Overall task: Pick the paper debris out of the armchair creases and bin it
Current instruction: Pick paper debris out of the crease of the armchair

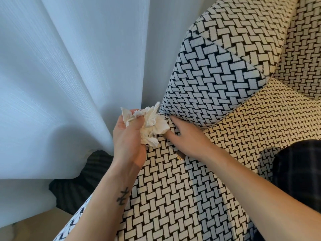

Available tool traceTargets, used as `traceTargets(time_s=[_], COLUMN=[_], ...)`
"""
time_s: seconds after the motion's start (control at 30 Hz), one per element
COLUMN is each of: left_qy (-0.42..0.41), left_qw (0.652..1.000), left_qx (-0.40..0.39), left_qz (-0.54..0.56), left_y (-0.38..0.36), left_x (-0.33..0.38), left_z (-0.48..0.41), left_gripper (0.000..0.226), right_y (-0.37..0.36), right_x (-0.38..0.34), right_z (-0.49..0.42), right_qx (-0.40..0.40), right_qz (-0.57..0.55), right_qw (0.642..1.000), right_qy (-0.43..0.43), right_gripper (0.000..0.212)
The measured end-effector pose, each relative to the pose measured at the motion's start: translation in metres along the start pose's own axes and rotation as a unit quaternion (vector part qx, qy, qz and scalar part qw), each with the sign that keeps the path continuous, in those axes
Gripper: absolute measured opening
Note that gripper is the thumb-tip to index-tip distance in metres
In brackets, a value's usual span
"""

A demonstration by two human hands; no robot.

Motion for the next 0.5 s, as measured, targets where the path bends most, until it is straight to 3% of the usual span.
traceTargets(time_s=[0.17, 0.33, 0.5], left_qy=[-0.006, -0.004, 0.002], left_qw=[1.0, 1.0, 1.0], left_qx=[0.0, -0.004, -0.003], left_qz=[-0.016, -0.007, -0.009], left_y=[-0.002, -0.003, -0.004], left_x=[-0.003, -0.003, -0.004], left_z=[0.003, 0.002, 0.002], left_gripper=[0.016, 0.019, 0.019], right_y=[-0.002, 0.001, 0.001], right_x=[-0.008, -0.003, -0.01], right_z=[0.017, -0.009, -0.036], right_qx=[0.029, -0.027, -0.05], right_qz=[0.136, 0.024, 0.013], right_qw=[0.987, 0.999, 0.998], right_qy=[0.078, 0.017, -0.025], right_gripper=[0.063, 0.064, 0.035])
Point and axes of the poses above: each hand's wrist, its own z-axis away from the middle knuckle, its own y-axis out of the back of the hand, x = y × z, the point moved 7 cm from there along -z, towards the middle knuckle, and after that the axes turned 4 degrees about -z, right-handed, at the moved point
